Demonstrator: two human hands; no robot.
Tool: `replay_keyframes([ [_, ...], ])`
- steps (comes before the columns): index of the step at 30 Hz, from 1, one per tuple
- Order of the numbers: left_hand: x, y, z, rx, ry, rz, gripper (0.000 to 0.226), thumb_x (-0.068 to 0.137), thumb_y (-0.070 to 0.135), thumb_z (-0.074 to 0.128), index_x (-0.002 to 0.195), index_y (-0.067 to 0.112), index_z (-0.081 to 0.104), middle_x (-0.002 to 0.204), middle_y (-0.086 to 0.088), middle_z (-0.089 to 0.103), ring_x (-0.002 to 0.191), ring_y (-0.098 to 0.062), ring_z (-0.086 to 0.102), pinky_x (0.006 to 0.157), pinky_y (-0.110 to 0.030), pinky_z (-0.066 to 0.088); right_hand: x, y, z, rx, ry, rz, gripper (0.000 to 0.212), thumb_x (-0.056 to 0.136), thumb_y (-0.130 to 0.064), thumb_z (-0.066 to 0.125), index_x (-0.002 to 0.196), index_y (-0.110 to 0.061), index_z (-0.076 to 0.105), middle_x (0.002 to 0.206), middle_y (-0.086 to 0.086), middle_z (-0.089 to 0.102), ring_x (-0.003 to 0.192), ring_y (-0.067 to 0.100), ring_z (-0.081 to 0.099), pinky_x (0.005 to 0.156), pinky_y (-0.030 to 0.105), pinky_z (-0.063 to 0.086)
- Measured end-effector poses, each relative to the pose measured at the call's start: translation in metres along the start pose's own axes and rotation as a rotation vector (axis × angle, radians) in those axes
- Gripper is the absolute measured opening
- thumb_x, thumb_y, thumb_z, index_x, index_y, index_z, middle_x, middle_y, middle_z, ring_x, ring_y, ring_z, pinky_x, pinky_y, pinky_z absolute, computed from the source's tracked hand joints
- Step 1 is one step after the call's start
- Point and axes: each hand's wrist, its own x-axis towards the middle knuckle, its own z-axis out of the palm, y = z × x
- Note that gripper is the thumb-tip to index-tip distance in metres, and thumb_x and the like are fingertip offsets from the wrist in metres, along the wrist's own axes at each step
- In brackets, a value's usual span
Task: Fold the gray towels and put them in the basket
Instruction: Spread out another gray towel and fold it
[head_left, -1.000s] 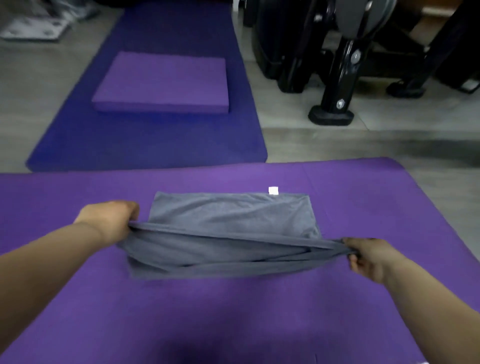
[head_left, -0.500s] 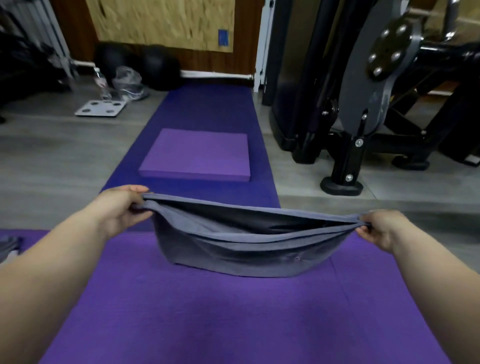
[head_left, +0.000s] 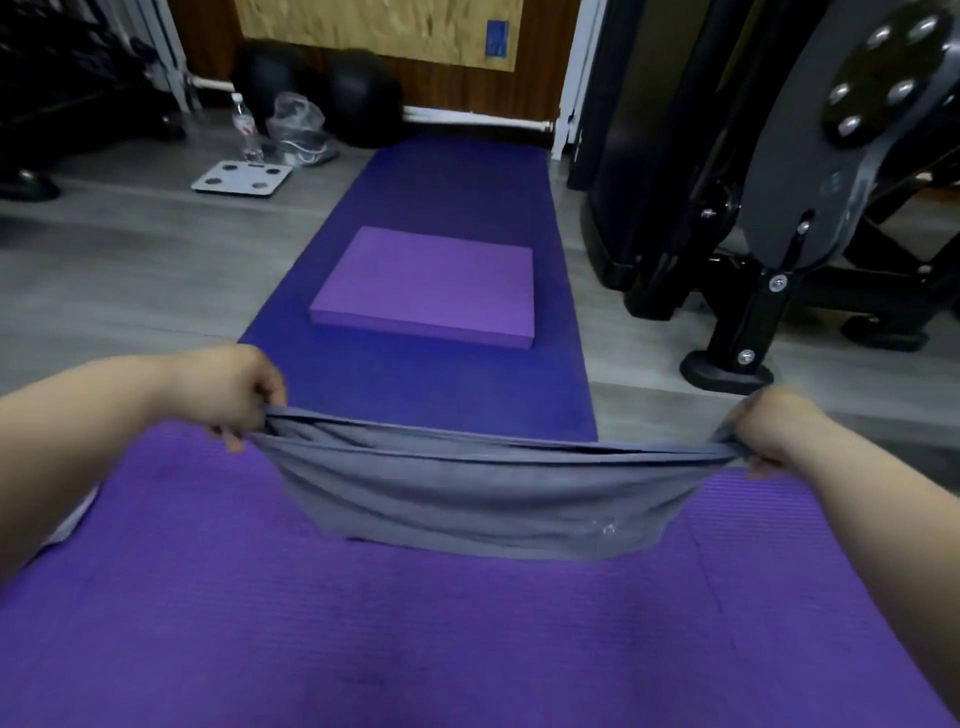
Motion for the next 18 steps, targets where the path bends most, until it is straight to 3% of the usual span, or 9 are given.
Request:
replay_keyframes([
  [3,0.004,-0.021,-0.018,-0.541,0.18,-0.022,0.033,0.08,-0.017,0.047,0.065,0.008,0.063,0.036,0.003,0.059,0.033,0.001,0.053,0.037,-0.01,0.045,0.007,-0.02,0.001,0.281,-0.008,-0.026,0.018,0.091,0.005,0.041,0.092,0.0,0.058,0.065,0.012,0.05,0.021,0.008,0.047,0.026,0.014,0.039],
  [6,0.014,-0.032,-0.039,-0.779,0.376,-0.028,0.034,0.084,-0.017,0.045,0.064,0.009,0.058,0.034,0.009,0.057,0.033,0.003,0.053,0.04,-0.005,0.045,0.016,-0.057,0.0,0.638,0.069,-0.088,0.033,0.091,0.008,0.037,0.067,-0.013,0.045,0.087,0.012,0.05,0.053,0.022,0.058,0.027,0.015,0.041],
  [8,0.021,-0.037,-0.057,-0.829,0.532,-0.02,0.034,0.084,-0.016,0.045,0.063,0.01,0.054,0.033,0.013,0.055,0.033,0.005,0.052,0.041,-0.003,0.044,0.017,-0.086,-0.005,0.81,0.135,-0.138,0.04,0.089,0.013,0.034,0.064,-0.017,0.042,0.088,0.012,0.05,0.063,0.026,0.049,0.024,0.016,0.038],
  [12,0.023,-0.044,-0.092,-0.932,0.826,0.008,0.034,0.085,-0.012,0.045,0.068,0.015,0.056,0.035,0.023,0.054,0.038,0.01,0.053,0.049,0.0,0.045,0.01,-0.131,-0.031,0.958,0.268,-0.264,0.041,0.087,0.012,0.034,0.065,-0.021,0.045,0.07,0.001,0.047,0.062,0.015,0.048,0.028,0.014,0.042],
  [14,0.018,-0.041,-0.098,-0.931,0.891,0.03,0.027,0.083,-0.011,0.045,0.087,0.009,0.061,0.036,0.026,0.053,0.039,0.011,0.053,0.051,0.002,0.045,0.003,-0.136,-0.041,1.008,0.286,-0.291,0.039,0.088,0.01,0.037,0.066,-0.021,0.046,0.071,0.001,0.048,0.061,0.014,0.051,0.032,0.015,0.046],
  [16,0.009,-0.041,-0.088,-0.875,0.913,0.024,0.034,0.082,-0.011,0.046,0.108,0.008,0.058,0.035,0.029,0.051,0.04,0.014,0.052,0.049,0.004,0.042,-0.007,-0.128,-0.039,1.006,0.292,-0.291,0.035,0.09,0.004,0.042,0.066,-0.021,0.047,0.07,0.001,0.049,0.061,0.013,0.052,0.034,0.014,0.047],
  [18,0.002,-0.044,-0.064,-0.768,0.886,-0.004,0.035,0.082,-0.011,0.048,0.11,0.006,0.06,0.035,0.031,0.05,0.042,0.019,0.049,0.048,0.006,0.037,-0.013,-0.106,-0.027,0.998,0.273,-0.288,0.032,0.091,0.0,0.044,0.066,-0.021,0.047,0.071,0.001,0.048,0.062,0.014,0.052,0.034,0.014,0.047],
])
